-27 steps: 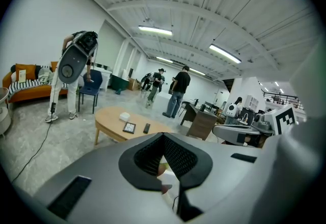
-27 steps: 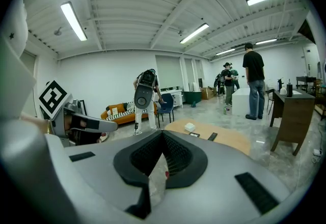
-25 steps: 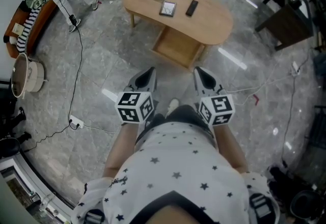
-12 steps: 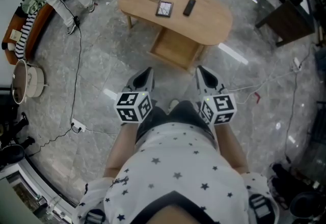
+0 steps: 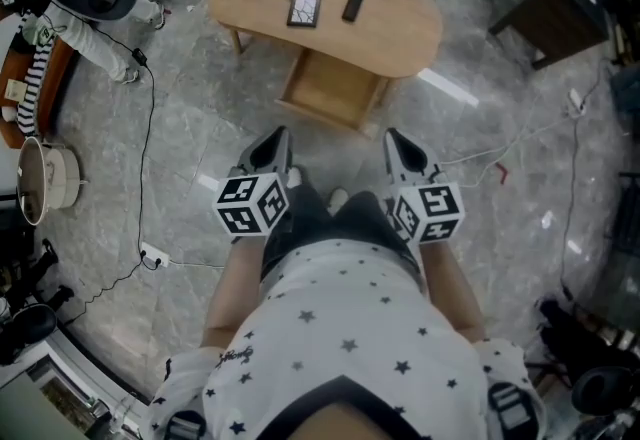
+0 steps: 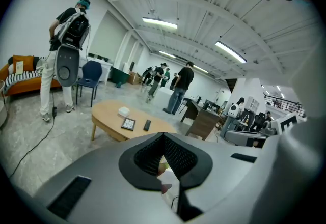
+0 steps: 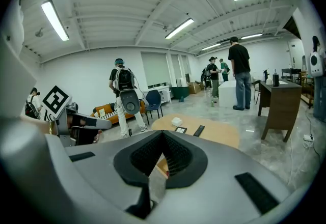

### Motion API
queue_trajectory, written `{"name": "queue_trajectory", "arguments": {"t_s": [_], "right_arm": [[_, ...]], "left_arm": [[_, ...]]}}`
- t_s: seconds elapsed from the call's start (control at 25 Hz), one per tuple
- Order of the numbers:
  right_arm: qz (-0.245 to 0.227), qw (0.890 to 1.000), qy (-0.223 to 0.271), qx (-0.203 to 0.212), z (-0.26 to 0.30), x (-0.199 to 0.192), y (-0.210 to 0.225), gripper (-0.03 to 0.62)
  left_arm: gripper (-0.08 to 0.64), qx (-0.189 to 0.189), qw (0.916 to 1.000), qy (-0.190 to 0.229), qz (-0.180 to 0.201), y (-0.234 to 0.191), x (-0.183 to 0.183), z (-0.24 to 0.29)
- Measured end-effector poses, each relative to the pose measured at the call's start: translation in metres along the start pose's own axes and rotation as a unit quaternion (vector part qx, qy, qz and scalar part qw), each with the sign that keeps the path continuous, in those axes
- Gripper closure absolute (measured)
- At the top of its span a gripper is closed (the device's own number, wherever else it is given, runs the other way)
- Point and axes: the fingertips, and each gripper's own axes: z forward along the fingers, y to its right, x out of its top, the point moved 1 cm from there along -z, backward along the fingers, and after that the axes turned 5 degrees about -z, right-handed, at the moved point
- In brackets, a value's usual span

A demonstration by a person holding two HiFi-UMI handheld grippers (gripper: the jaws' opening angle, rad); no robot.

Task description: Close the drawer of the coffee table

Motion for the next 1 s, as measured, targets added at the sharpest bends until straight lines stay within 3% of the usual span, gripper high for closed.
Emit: {"name": "queue_trajectory", "arguments": {"t_s": [1.0], "right_arm": [[0.067, 0.988, -0.017, -0.135, 0.068, 0.005, -0.001, 0.584]], "left_arm": [[0.554, -0.073, 0.9907, -0.097, 0.061, -0.084, 0.053, 0.069]]}}
